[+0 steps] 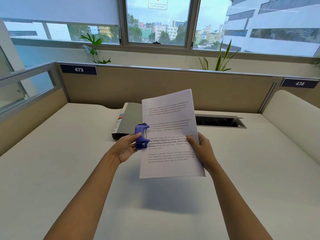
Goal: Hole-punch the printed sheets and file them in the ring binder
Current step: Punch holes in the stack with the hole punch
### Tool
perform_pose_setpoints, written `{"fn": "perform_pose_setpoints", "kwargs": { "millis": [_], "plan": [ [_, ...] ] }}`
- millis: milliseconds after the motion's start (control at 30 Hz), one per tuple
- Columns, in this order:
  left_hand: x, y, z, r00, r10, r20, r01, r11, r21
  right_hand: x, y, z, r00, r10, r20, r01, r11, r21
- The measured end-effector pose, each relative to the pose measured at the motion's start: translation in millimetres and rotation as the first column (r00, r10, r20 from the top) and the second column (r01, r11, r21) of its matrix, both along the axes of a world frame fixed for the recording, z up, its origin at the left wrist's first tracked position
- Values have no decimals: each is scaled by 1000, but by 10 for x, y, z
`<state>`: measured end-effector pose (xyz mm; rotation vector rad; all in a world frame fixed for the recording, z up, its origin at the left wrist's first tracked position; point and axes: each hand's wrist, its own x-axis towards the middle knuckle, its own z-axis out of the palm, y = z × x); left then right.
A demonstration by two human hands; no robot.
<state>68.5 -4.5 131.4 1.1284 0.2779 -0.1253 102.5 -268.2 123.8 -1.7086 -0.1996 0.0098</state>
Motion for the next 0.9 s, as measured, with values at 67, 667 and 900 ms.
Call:
{"fn": "perform_pose_setpoints", "kwargs": {
  "millis": [67, 667, 900],
  "plan": [
    [4, -16, 18, 1000, 12, 5, -12, 1000, -3, -6, 3, -3, 1000, 5, -10, -5, 1000, 28],
    [-30, -123, 132, 1000, -2, 29, 3, 999, -36, -42, -41, 35, 998, 11, -65, -2, 990, 141],
    [-12, -135, 186, 999, -24, 41, 26, 998, -59, -43, -59, 38, 998, -3, -60, 11, 991, 133]
  ]
}}
